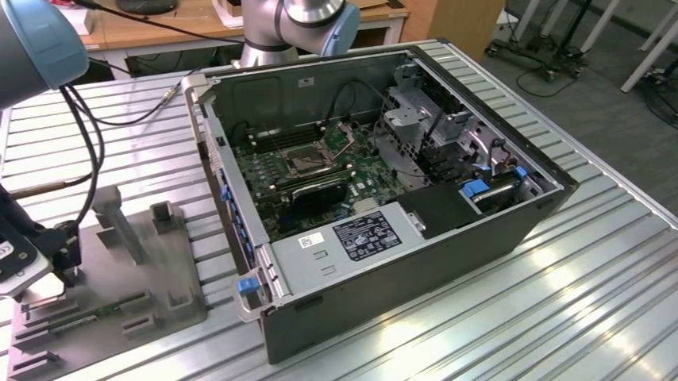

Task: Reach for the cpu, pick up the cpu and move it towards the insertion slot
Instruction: 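Pick up the cpu and move it towards the insertion slot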

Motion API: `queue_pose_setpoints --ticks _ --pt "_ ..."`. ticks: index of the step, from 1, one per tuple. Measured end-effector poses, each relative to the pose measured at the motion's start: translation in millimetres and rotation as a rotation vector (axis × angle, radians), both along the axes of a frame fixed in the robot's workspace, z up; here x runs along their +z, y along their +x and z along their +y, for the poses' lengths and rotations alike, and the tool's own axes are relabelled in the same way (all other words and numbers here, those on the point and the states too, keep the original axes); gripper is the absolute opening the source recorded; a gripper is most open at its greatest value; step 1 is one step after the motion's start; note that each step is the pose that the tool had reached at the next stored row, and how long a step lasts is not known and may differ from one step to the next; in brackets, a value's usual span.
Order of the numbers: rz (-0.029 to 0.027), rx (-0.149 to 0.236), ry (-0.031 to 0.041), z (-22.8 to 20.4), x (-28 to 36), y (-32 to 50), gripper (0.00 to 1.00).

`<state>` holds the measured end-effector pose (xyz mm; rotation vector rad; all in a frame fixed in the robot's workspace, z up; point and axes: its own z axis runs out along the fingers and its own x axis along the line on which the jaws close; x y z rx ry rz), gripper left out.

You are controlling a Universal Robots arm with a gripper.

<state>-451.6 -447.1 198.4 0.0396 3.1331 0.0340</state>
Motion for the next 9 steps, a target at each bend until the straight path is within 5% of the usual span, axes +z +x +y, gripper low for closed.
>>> queue_pose_setpoints --ticks 9 --pt "-0.0002 0.000 0.0001 0.0 6.1 0.0 0.55"
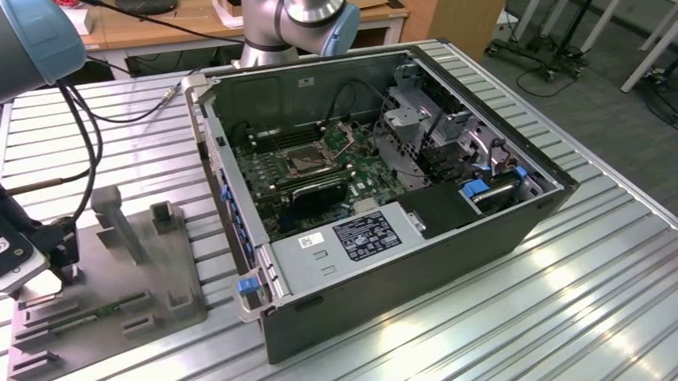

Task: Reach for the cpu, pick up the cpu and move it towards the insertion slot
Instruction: 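Pick up the cpu and move it towards the insertion slot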

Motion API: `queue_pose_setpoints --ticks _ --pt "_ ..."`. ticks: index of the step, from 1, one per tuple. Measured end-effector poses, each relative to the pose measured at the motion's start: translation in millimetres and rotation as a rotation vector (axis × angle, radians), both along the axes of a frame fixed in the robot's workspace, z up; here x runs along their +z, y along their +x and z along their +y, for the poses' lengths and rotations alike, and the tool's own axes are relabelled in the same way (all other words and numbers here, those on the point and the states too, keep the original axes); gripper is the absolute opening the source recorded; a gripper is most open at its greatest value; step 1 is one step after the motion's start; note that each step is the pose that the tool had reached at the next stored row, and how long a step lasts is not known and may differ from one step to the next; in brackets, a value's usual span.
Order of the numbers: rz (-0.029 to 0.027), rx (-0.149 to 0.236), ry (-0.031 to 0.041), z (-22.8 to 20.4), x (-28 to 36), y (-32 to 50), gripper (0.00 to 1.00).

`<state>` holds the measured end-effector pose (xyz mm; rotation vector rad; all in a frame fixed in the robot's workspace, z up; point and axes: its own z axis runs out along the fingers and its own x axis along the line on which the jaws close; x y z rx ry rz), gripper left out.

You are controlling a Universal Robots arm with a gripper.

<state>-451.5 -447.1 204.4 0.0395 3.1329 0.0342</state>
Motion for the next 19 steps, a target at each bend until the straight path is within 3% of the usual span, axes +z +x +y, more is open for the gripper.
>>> queue_pose_setpoints --ticks 10,19 --pt "0.0006 0.000 -0.0003 -0.1 2.1 -0.1 0.55" --pt "0.0002 0.000 -0.0001 0.0 13.6 0.0 0.55"
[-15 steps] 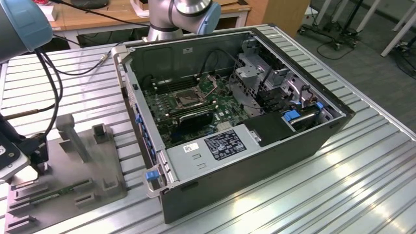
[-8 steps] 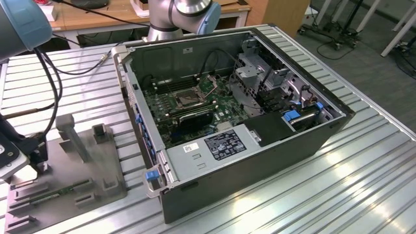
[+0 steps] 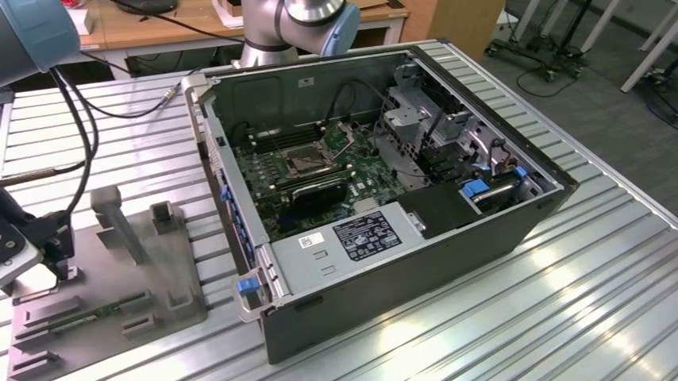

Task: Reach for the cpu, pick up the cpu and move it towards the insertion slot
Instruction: 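Pick up the cpu and move it towards the insertion slot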

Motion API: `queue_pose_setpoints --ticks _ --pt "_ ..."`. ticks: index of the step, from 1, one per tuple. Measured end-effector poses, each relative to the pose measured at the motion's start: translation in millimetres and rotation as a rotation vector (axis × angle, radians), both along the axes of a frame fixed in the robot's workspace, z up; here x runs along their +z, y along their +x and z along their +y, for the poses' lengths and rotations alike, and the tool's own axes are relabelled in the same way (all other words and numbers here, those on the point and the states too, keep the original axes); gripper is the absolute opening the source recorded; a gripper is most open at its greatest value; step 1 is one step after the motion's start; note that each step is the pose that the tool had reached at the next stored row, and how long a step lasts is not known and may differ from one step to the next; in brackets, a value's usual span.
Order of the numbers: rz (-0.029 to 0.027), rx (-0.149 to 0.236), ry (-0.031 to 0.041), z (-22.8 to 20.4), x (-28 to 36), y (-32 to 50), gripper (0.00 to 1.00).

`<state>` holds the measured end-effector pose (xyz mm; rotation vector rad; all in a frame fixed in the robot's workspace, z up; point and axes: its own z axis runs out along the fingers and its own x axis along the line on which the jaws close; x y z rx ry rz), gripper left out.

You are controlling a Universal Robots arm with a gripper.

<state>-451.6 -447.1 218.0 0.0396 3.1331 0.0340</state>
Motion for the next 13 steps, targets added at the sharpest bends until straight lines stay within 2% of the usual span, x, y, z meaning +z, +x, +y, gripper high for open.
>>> queue_pose_setpoints --ticks 13 --pt "0.0001 0.000 0.0000 0.0 6.4 0.0 0.55"
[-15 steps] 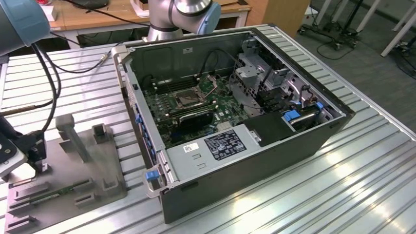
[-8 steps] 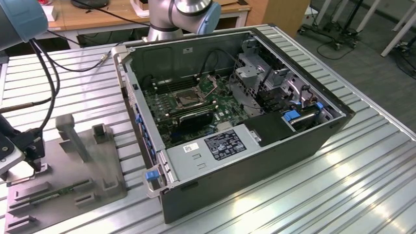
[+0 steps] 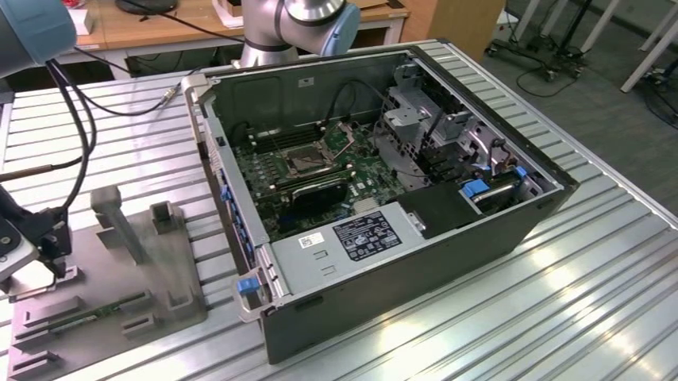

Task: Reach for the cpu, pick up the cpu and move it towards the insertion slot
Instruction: 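Pick up the cpu and move it towards the insertion slot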

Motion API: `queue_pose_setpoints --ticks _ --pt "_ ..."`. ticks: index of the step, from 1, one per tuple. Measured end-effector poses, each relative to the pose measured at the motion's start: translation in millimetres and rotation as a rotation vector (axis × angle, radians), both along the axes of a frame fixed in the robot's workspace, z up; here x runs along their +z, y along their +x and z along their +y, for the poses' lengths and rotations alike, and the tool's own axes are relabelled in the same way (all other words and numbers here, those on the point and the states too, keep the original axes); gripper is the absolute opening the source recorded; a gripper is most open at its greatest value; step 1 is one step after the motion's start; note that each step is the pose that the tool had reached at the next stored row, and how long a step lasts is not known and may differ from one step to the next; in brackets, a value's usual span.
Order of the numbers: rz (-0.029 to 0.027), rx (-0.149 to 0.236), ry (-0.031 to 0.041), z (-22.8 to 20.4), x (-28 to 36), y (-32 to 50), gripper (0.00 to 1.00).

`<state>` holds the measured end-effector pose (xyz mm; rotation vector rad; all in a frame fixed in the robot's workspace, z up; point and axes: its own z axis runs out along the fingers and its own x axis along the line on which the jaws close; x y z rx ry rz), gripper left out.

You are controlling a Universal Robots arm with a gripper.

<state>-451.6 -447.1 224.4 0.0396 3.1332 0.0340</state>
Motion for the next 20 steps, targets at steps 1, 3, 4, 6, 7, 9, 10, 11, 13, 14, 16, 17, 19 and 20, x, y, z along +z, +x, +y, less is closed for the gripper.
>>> queue_pose_setpoints --ticks 1,3,4,6,7,9,10,11,13,14,16,17,19,20 --pt "0.0000 0.000 0.0000 0.0 1.1 0.0 0.55" --pt "-0.0001 0.000 0.0001 0.0 3.4 0.0 0.55" --pt "-0.0001 0.000 0.0000 0.0 4.6 0.0 0.55" --pt "-0.0002 0.000 0.0001 0.0 7.0 0.0 0.55" --pt "-0.0001 0.000 0.0000 0.0 8.3 0.0 0.55" --pt "0.0000 0.000 0.0000 0.0 11.0 0.0 0.55" --pt "-0.0001 0.000 0.0000 0.0 12.2 0.0 0.55" --pt "-0.0001 0.000 0.0000 0.0 13.7 0.0 0.55" --pt "-0.0001 0.000 0.0000 0.0 16.6 0.0 0.55" --pt "-0.0001 0.000 0.0000 0.0 18.0 0.0 0.55" --pt "0.0000 0.000 0.0000 0.0 20.9 0.0 0.55" --pt "-0.0001 0.000 0.0000 0.0 22.2 0.0 0.55" --pt "-0.0001 0.000 0.0000 0.0 25.0 0.0 0.55" --pt "-0.0001 0.000 0.0001 0.0 26.4 0.0 0.55"
